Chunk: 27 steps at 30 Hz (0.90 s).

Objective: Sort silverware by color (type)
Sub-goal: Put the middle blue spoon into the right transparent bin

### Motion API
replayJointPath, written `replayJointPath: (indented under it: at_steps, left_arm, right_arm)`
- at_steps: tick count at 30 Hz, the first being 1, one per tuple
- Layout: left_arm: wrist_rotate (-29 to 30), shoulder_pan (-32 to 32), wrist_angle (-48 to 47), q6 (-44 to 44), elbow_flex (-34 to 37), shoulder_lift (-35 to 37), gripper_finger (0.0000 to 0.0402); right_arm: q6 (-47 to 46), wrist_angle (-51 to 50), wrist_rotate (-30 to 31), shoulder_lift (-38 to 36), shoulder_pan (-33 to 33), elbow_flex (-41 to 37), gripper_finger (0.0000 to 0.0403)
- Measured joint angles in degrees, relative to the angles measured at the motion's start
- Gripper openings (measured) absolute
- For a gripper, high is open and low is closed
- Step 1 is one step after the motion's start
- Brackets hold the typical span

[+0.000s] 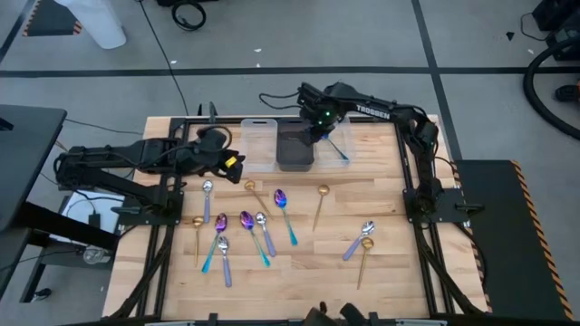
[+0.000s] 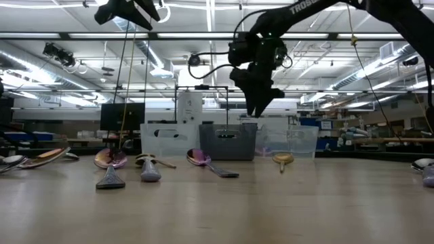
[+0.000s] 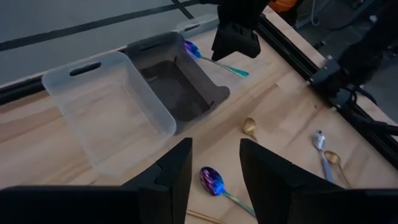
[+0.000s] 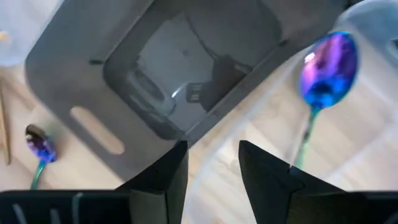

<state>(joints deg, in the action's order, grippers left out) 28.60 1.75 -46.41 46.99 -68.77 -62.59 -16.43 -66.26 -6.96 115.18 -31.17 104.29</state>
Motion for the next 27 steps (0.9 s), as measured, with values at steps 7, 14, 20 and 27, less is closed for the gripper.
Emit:
replayJointPath:
  at_steps: [7,14,20,27]
  left_arm:
    - [-0.1,3.1,-1.6,2.3,0.0,0.0,0.0141]
    - [0.0,4.0,-4.7,5.0,0.0,0.0,0.0141]
    - [0.1,3.9,-4.9,5.0,0.0,0.0,0.0141]
    - [0.5,3.4,-4.9,5.6,0.0,0.0,0.0141]
  right_arm:
    - [-0.7,-1.4,0.0,-0.4,5.2,0.0,0.0151]
    - [-2.1,-2.1,4.0,-2.8,9.8,0.0,0.0151]
    - [-4.6,-2.4,6.1,-4.3,12.4,-0.2,0.0151]
    - [-8.0,-2.2,6.0,-4.3,15.9,-3.7,0.0151]
